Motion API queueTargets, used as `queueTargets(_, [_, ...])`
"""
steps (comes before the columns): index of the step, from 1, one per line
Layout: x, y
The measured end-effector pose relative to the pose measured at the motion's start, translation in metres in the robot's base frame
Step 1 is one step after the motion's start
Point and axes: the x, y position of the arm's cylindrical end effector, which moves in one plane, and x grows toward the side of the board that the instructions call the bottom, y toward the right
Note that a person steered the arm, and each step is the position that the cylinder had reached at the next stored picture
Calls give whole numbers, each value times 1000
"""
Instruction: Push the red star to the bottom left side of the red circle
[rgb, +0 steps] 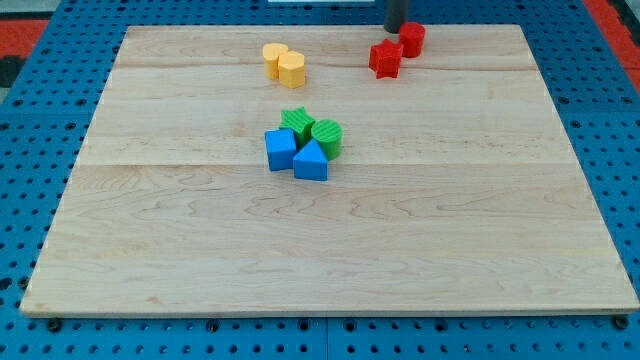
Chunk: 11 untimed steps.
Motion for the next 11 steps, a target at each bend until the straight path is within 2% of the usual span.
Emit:
queueTargets(1, [46,31])
queueTargets(2, [37,36])
queueTargets(3, [-9,-11])
queueTargets(4, [27,-49])
queueTargets(5, [78,-17])
queueTargets(6, [94,14])
queueTargets(7, [79,-95])
queueTargets(9, [153,-190])
queueTargets(10, [205,-182])
queueTargets(11, [215,-150])
